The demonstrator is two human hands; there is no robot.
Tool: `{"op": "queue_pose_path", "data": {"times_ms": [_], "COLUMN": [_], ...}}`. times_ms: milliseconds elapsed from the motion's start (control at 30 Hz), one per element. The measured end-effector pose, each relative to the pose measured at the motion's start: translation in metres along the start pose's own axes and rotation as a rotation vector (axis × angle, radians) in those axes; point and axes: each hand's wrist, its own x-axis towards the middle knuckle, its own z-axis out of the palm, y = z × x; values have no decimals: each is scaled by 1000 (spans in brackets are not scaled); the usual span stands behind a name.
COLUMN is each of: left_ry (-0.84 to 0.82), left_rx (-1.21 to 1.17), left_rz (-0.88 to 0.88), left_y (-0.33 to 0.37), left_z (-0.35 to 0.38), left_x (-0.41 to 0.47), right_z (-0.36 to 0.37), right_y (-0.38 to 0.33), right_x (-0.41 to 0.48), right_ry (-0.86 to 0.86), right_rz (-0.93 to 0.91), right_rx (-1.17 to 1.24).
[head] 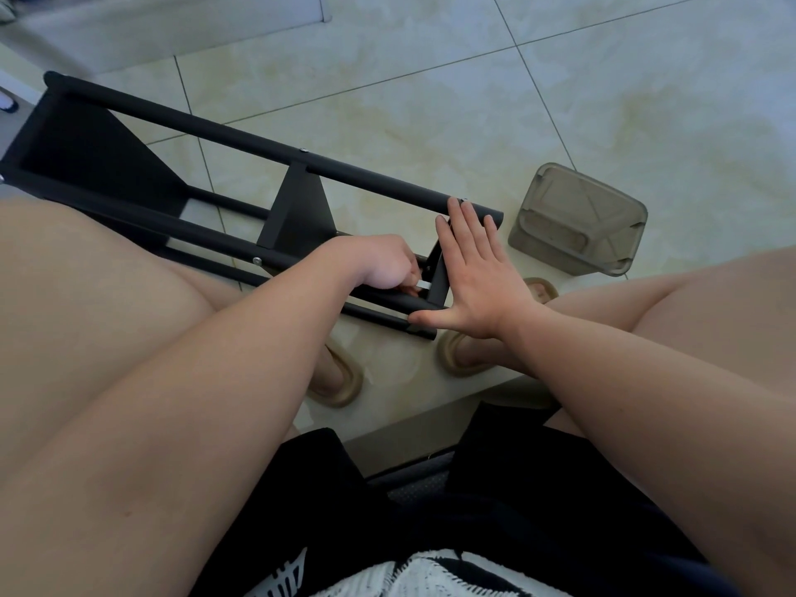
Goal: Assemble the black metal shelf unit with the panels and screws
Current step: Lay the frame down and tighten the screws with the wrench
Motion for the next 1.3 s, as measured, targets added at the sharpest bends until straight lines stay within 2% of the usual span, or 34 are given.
{"op": "queue_pose_path", "data": {"times_ms": [167, 400, 667, 833, 1100, 1300], "left_ry": [-21, -37, 109, 108, 120, 234], "left_rx": [123, 160, 52, 19, -338, -374], "left_rz": [8, 5, -6, 4, -29, -59], "left_y": [4, 4, -6, -6, -3, -1], "left_z": [0, 1, -2, 1, 7, 15], "left_x": [-4, -3, 1, 5, 14, 18], "right_z": [0, 1, 1, 1, 1, 0], "right_y": [0, 0, 0, 0, 0, -1], "right_x": [0, 1, 1, 2, 3, 2], "right_ry": [-1, -5, 1, 8, 10, 10], "right_rz": [-2, 0, 1, -2, -1, 1], "right_rx": [-2, -4, 5, 7, 9, 15]}}
